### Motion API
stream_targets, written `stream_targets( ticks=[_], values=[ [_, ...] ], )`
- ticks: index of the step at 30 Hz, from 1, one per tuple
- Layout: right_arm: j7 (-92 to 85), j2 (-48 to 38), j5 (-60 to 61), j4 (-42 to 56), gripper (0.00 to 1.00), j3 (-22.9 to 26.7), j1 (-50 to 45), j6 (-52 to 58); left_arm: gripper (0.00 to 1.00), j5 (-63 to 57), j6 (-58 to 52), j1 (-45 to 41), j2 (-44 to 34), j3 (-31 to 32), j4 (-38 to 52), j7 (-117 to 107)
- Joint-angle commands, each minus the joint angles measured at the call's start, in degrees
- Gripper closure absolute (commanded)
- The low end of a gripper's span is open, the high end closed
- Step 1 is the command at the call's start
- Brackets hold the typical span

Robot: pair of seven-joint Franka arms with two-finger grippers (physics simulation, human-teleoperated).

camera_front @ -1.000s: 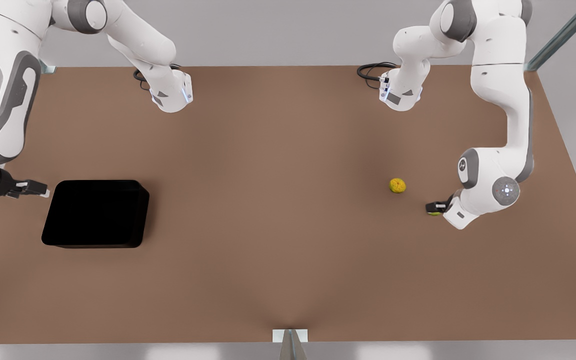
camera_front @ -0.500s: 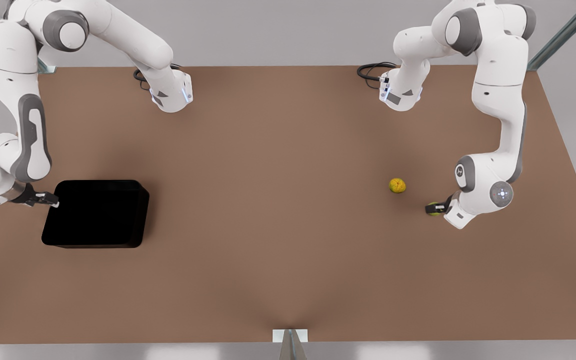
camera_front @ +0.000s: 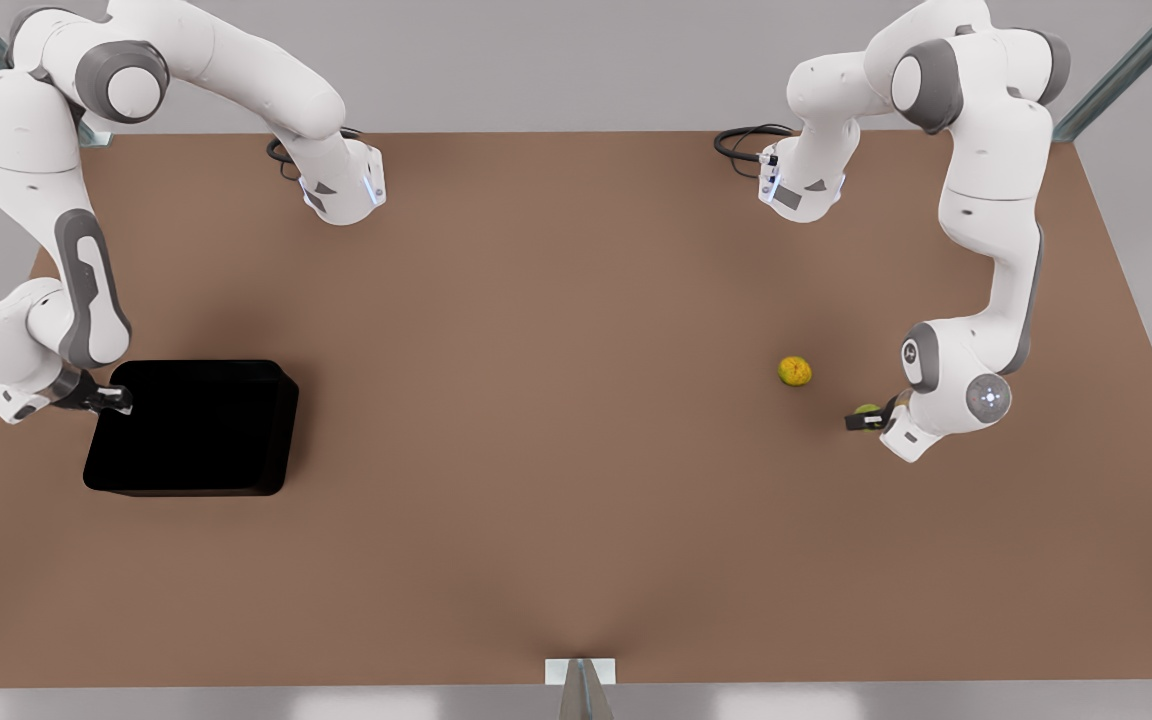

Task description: Place the storage box in the middle with the right arm, and place the apple in the storage box with the left arm

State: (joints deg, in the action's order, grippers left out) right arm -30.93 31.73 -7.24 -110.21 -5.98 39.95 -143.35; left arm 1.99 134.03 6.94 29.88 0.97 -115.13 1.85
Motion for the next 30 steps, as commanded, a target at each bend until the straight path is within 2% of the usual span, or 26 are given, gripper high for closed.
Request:
stream_targets(
  ticks=[1, 18, 25, 27, 28, 30],
  values=[
    [0.00, 0.00, 0.03, 0.00, 0.79, 0.00, -0.05, 0.00, 0.00, -0.14, 0.00, 0.00, 0.00, 0.00, 0.00, 0.00],
    [0.70, 0.18, 0.21, 1.23, 0.79, -0.09, -0.67, 1.23, 0.00, -1.02, 0.26, -0.09, 1.76, 0.00, 0.26, 0.17],
    [11.59, -1.06, 1.00, 13.18, 0.79, -9.75, 0.21, 22.41, 0.02, -1.02, 0.26, -0.18, 1.85, 0.00, 0.17, 0.09],
    [16.95, -1.41, 0.91, 13.80, 0.79, -13.62, -0.75, 23.64, 0.09, -1.02, 0.18, -0.18, 1.93, 0.00, 0.26, 0.17],
    [17.75, -1.06, 0.82, 13.80, 0.79, -14.59, -2.77, 23.20, 0.16, -1.02, 0.26, -0.18, 1.93, 0.00, 0.26, 0.17],
    [21.09, -0.97, 1.00, 13.89, 0.79, -14.68, -7.69, 22.94, 0.22, -1.02, 0.26, -0.26, 1.93, 0.00, 0.26, 0.09]
  ],
)
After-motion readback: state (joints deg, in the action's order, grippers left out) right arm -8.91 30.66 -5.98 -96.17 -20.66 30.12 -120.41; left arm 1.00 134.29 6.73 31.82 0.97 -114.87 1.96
